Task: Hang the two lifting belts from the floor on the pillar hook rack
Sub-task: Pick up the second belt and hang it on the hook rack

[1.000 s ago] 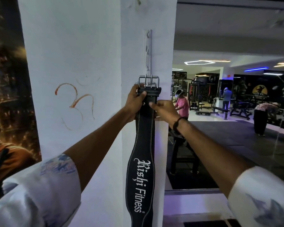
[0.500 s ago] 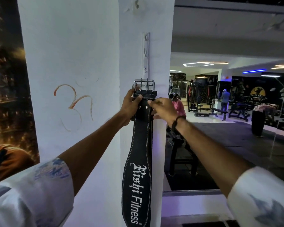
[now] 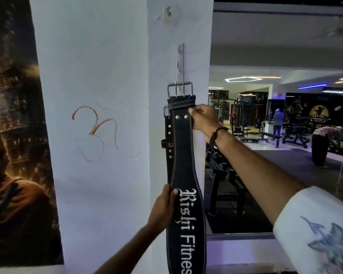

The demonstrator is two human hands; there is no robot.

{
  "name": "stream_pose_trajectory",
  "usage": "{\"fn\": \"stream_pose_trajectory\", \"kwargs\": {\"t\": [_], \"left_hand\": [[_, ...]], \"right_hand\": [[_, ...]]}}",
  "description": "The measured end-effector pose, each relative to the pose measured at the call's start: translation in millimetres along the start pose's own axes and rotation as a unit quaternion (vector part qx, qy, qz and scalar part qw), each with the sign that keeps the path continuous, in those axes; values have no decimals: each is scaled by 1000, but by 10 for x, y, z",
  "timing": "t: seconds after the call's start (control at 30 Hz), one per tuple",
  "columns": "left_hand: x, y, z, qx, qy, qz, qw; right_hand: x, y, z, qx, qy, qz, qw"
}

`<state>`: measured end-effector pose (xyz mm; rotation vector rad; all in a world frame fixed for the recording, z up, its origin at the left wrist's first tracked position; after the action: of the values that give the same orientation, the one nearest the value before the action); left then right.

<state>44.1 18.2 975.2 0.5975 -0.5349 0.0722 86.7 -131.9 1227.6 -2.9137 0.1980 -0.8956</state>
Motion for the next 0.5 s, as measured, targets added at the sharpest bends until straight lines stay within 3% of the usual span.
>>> {"fn": "stream_pose_trajectory", "kwargs": {"t": [0.1, 0.3, 0.4, 0.5], "left_hand": [[53, 52, 10, 2, -10, 0, 1000], [1133, 798, 1044, -22, -77, 124, 989], [1322, 896, 1281, -44, -75, 124, 988], [1075, 676, 1009, -6, -77, 95, 992]], "right_hand": [[-24, 50, -59, -2, 0, 0, 1000], [-174, -34, 81, 5, -18, -37, 999], [-200, -57, 94, 23, -18, -45, 999], [-175, -8, 101, 33, -14, -29, 999]]}}
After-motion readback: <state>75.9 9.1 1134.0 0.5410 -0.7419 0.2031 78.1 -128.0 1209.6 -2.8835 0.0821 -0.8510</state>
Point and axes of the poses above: each hand's wrist, its own x-axis towards the middle knuckle, its own y-axis out of the back of the hand, z = x × y, the point moved 4 cm from there along x, towards the middle knuckle, and after that the axes turned 13 degrees about x, right-handed, at the moved point
